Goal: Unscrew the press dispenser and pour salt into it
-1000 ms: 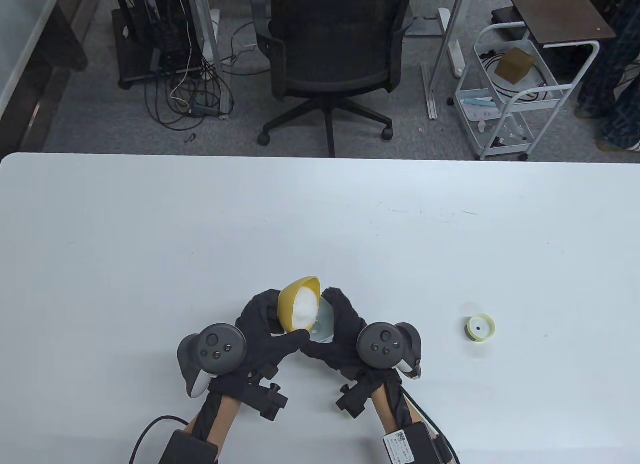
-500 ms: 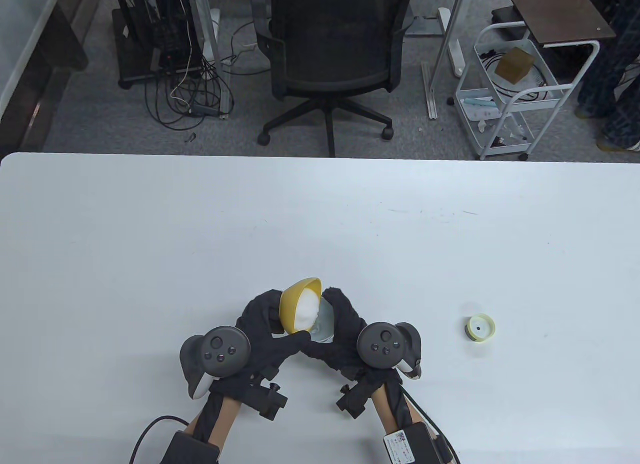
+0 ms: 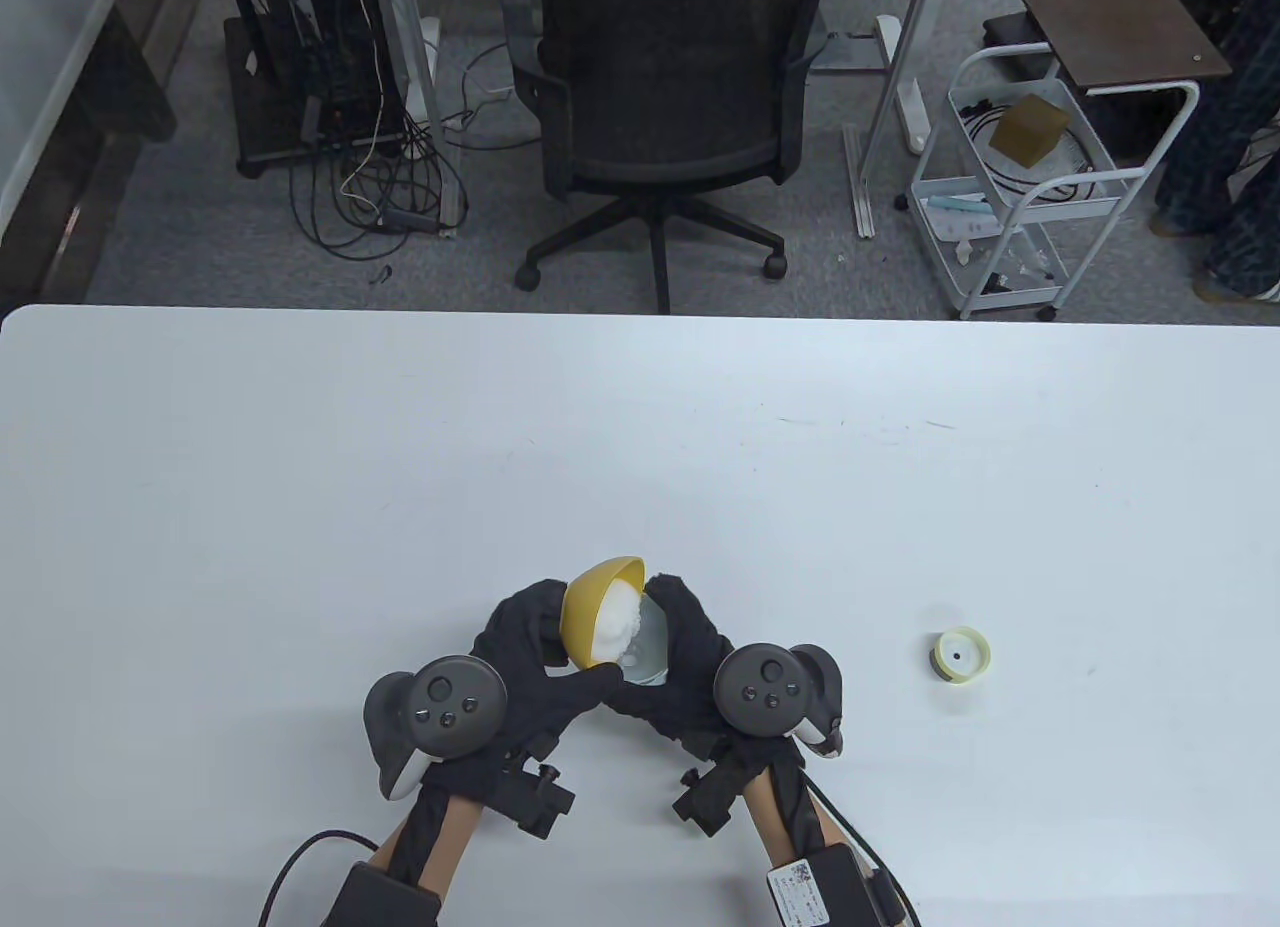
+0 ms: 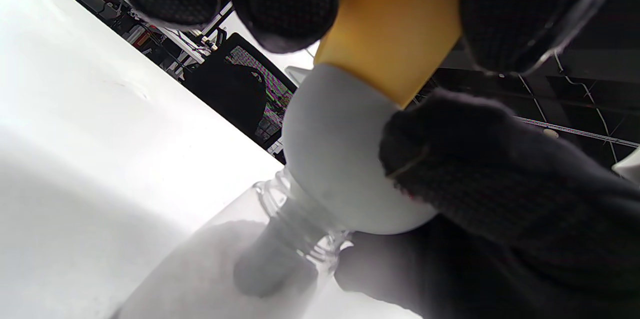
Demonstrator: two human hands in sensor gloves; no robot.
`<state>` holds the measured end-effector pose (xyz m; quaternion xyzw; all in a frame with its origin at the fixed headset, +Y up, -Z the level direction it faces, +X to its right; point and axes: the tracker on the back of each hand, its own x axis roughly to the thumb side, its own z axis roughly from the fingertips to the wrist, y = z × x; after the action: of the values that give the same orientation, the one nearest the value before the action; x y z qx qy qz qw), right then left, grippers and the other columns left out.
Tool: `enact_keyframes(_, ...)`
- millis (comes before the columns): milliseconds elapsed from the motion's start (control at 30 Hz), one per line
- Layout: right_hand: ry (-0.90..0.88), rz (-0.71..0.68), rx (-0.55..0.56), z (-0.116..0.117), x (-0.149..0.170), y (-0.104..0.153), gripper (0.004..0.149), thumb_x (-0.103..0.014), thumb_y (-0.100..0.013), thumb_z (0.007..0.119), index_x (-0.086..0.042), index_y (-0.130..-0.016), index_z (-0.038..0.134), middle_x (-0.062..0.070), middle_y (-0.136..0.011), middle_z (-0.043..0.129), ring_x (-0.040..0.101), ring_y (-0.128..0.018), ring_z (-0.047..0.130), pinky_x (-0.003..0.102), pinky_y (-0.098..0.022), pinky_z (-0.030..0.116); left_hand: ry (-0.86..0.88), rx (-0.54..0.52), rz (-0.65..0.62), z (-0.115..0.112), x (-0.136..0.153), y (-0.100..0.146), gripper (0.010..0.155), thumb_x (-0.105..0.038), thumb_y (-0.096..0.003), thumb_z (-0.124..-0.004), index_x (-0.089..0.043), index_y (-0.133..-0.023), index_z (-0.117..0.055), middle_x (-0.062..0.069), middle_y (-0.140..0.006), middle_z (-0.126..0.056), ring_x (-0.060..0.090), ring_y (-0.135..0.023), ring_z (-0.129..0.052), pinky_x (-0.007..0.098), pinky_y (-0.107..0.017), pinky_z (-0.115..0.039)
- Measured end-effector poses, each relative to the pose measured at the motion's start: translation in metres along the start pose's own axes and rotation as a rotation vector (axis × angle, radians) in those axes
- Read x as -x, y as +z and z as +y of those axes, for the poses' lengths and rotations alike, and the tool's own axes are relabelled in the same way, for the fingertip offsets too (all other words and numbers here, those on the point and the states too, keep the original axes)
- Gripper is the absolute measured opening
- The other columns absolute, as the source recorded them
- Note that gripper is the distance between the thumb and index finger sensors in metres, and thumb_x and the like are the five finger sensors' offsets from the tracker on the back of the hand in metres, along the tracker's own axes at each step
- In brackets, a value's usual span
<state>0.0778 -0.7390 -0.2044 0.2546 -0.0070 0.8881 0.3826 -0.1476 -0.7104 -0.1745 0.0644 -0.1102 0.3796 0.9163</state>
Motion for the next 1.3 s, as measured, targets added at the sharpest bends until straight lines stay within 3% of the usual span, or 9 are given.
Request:
enact_keyframes(333,0.000,0.000,0.000,0.0000,0.0000,0.0000,0.112,-0.052,-0.051,0.084,0.024,-0.112,0.029,0.045,-0.107,0.056,0.054,-0.092,0.074,0.076,-0.061,0.061,-0.048,-0.015,-0.009,-0.0007,-0.0027,0.0006,0.097,-0.065,-0.0413,-0.089,-0.011,-0.112,-0.051,0.011,-0.095,-0.073,0.017,-0.069,-0.091,0.061,-0.066,-0.074)
enact_keyframes(533,0.006,0.003,-0.001,0.0000,-0.0007,0.0005,0.112,-0.052,-0.051,0.084,0.024,-0.112,0.030,0.045,-0.106,0.057,0.054,-0.091,0.074,0.076,-0.061,0.061,-0.068,-0.019,0.002,-0.0029,-0.0012,0.0003,0.091,-0.066,-0.0410,-0.089,-0.011,-0.107,-0.058,0.007,-0.088,-0.077,0.015,-0.064,-0.093,0.060,-0.064,-0.076)
enact_keyframes(1300,0.009,0.003,-0.010,-0.0008,-0.0015,0.0001,0.112,-0.052,-0.051,0.084,0.024,-0.112,0.029,0.045,-0.106,0.057,0.054,-0.091,0.074,0.076,-0.061,0.061,-0.058,-0.016,0.005,-0.0016,-0.0013,-0.0003,0.091,-0.064,-0.0410,-0.090,-0.011,-0.108,-0.059,0.007,-0.088,-0.077,0.016,-0.066,-0.093,0.060,-0.064,-0.076)
